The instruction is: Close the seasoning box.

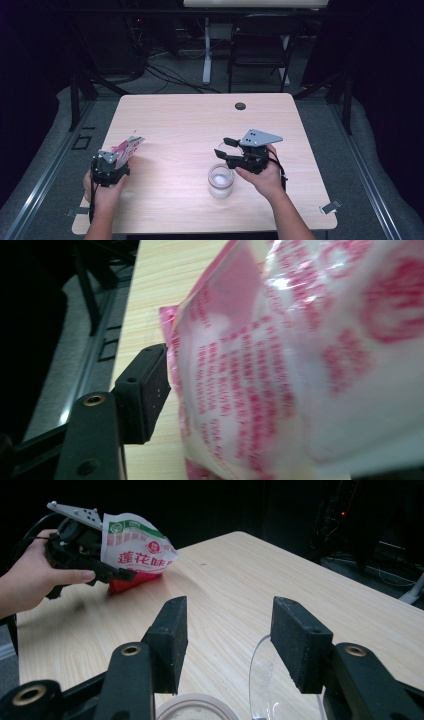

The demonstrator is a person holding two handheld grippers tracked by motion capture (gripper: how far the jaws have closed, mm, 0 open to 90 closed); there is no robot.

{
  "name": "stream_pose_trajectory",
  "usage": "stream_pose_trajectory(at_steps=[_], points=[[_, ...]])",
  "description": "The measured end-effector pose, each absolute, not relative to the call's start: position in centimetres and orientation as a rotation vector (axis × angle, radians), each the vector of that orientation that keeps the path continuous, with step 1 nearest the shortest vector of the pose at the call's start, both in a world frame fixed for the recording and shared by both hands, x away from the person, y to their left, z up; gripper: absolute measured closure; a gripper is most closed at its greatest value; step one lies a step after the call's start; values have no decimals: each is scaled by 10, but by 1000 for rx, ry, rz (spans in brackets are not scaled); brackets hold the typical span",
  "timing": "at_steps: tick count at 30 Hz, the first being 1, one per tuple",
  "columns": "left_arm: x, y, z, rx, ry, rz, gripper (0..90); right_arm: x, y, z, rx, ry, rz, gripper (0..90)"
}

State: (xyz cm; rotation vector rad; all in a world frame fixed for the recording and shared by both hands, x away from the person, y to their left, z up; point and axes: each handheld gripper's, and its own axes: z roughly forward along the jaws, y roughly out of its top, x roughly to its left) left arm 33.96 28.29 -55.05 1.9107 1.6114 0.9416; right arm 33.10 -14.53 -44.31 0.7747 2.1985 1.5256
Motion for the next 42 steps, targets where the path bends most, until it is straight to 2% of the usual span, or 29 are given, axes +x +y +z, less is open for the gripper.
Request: stream_pose_trajectory(at_steps=[3,9,13,22,42], points=[[336,280,-545,1889,1578,931,334,331,-147,-442,784,2185,1538,501],[329,276,-534,1845,1514,927,320,329,-151,-439,799,2154,1517,587],[327,274,-529,1824,1480,893,310,330,-159,-436,836,2115,1523,709],[322,259,-525,1832,1405,835,313,338,-184,-440,951,2035,1492,900],[315,200,-530,2013,1190,762,313,358,-197,-471,1096,2086,1386,900]])
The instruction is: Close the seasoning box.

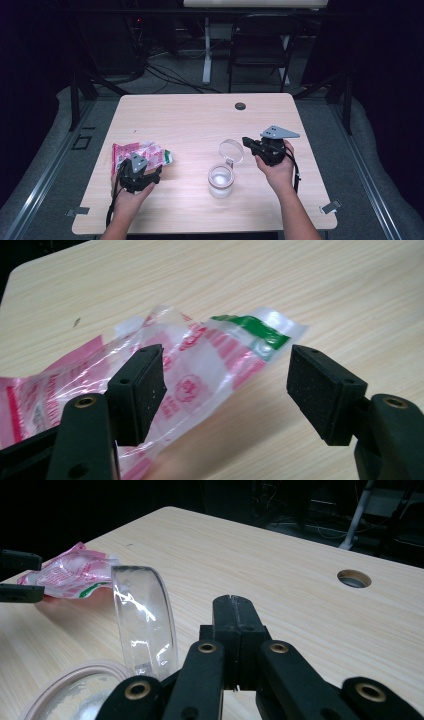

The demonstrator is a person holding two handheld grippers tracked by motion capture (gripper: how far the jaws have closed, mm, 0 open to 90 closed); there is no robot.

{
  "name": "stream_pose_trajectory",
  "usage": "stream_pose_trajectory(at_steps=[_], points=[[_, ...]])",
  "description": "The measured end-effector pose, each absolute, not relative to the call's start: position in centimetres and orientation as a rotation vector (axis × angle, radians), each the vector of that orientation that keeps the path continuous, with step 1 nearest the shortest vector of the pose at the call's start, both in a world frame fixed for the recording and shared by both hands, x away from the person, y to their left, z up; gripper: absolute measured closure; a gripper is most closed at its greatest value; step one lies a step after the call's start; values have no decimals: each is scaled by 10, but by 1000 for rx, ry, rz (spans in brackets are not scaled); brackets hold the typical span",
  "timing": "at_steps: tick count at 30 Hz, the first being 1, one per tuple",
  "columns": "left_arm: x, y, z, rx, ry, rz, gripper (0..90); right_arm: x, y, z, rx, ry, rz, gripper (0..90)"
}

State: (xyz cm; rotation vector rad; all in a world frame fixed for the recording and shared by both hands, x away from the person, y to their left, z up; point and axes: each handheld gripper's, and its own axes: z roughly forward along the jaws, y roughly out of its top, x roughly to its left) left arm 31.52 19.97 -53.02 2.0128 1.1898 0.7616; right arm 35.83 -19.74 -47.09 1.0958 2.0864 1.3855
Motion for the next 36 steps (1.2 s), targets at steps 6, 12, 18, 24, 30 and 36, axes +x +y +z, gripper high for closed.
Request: stream_pose_trajectory(at_steps=[6,12,18,24,30,36], points=[[314,193,-531,2032,1163,760,317,359,-198,-472,1096,2090,1392,900],[313,190,-531,2033,1159,757,321,359,-196,-473,1089,2101,1389,900],[313,190,-531,2026,1152,750,332,359,-194,-474,1080,2123,1388,900],[312,190,-529,2012,1145,746,339,359,-192,-474,1080,2126,1407,900],[311,189,-529,2010,1143,747,343,359,-191,-475,1078,2133,1404,900],[310,187,-528,2011,1125,749,356,358,-190,-475,1074,2144,1396,900]])
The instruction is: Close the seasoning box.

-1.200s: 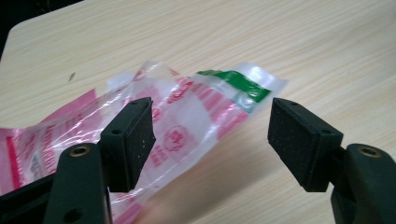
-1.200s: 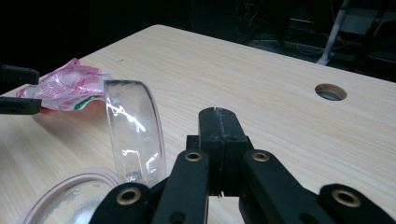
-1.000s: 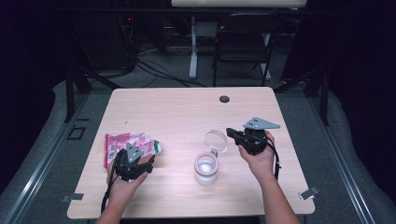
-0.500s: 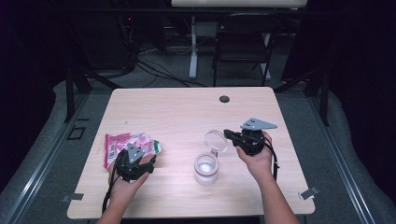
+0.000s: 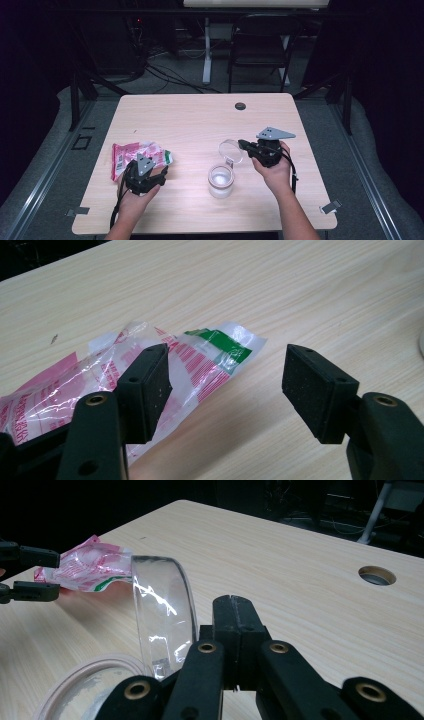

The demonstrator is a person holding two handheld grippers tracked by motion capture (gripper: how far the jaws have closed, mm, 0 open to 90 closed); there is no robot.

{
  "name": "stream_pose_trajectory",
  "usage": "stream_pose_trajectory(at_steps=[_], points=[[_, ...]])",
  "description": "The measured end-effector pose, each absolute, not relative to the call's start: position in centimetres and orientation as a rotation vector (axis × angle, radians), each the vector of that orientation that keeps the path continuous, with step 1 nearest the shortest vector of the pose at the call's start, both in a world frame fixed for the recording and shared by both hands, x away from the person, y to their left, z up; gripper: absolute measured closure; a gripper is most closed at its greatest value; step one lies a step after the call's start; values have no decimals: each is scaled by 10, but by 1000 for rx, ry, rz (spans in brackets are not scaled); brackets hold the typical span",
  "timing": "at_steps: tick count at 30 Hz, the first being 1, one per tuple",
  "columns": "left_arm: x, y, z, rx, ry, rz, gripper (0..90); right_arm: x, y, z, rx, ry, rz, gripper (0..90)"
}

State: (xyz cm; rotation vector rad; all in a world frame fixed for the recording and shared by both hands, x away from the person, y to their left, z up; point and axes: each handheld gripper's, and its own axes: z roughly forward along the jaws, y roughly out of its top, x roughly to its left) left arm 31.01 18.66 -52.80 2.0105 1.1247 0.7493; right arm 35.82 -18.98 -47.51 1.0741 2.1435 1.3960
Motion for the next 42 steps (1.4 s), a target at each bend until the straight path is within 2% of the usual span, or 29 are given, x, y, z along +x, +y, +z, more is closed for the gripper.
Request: stream_pose_trajectory(at_steps=[28,42], points=[[309,171,-528,2041,1056,733,393,351,-181,-475,1027,2174,1389,900],[314,162,-525,2018,1004,630,439,337,-164,-478,910,2274,1386,887]])
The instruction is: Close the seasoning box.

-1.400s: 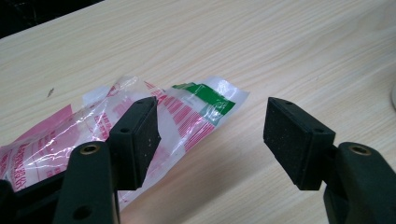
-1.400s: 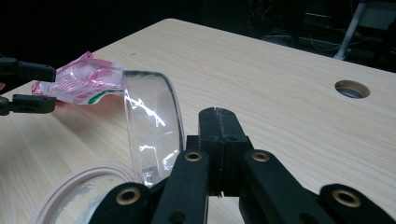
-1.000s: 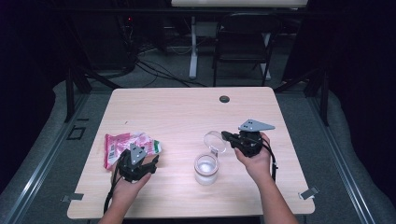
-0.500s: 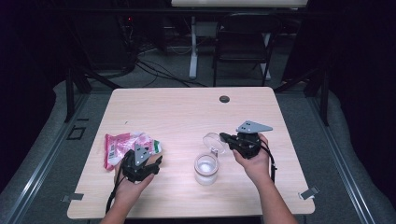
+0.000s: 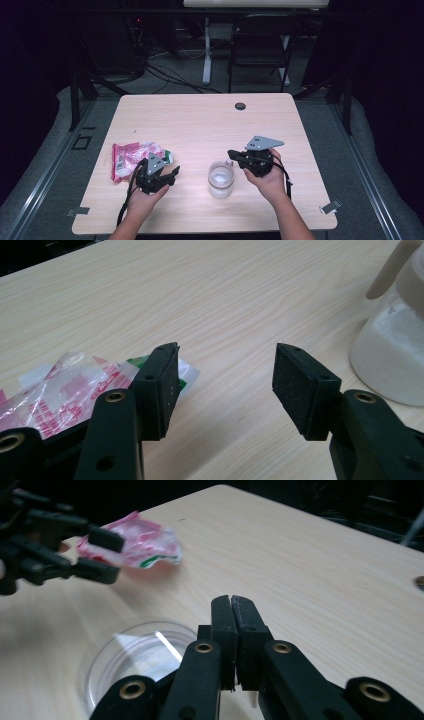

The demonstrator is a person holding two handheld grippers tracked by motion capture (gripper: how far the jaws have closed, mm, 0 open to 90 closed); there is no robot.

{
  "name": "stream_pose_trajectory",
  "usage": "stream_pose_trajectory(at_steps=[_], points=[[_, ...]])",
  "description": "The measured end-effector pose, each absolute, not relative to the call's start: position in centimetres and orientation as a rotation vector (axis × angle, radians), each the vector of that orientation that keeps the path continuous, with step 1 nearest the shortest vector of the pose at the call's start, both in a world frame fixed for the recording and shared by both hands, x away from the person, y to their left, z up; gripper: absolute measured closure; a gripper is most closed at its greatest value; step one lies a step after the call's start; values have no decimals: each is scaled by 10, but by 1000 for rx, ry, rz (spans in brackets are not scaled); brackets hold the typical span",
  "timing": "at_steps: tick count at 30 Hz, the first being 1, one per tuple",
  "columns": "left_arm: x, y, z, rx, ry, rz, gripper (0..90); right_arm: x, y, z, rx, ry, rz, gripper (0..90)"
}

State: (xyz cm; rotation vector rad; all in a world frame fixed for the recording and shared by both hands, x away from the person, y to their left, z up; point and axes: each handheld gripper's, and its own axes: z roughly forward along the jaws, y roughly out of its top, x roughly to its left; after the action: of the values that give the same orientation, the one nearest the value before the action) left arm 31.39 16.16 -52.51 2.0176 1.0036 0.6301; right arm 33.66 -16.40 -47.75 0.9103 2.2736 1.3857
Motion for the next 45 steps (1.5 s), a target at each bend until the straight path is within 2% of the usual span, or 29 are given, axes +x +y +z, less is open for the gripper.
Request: stream_pose_trajectory(at_steps=[9,15,18,24,35,45], points=[[318,158,-522,2004,977,621,440,324,-150,-478,812,2339,1365,833],[320,161,-520,1984,982,617,440,321,-151,-474,812,2337,1390,698],[320,164,-518,1975,987,617,440,322,-151,-472,825,2333,1412,585],[321,170,-515,1951,998,611,439,322,-154,-466,850,2302,1415,480],[325,188,-510,1893,1048,624,435,329,-174,-461,942,2218,1378,416],[331,205,-512,1867,1113,650,424,340,-207,-474,1107,2020,1291,415]])
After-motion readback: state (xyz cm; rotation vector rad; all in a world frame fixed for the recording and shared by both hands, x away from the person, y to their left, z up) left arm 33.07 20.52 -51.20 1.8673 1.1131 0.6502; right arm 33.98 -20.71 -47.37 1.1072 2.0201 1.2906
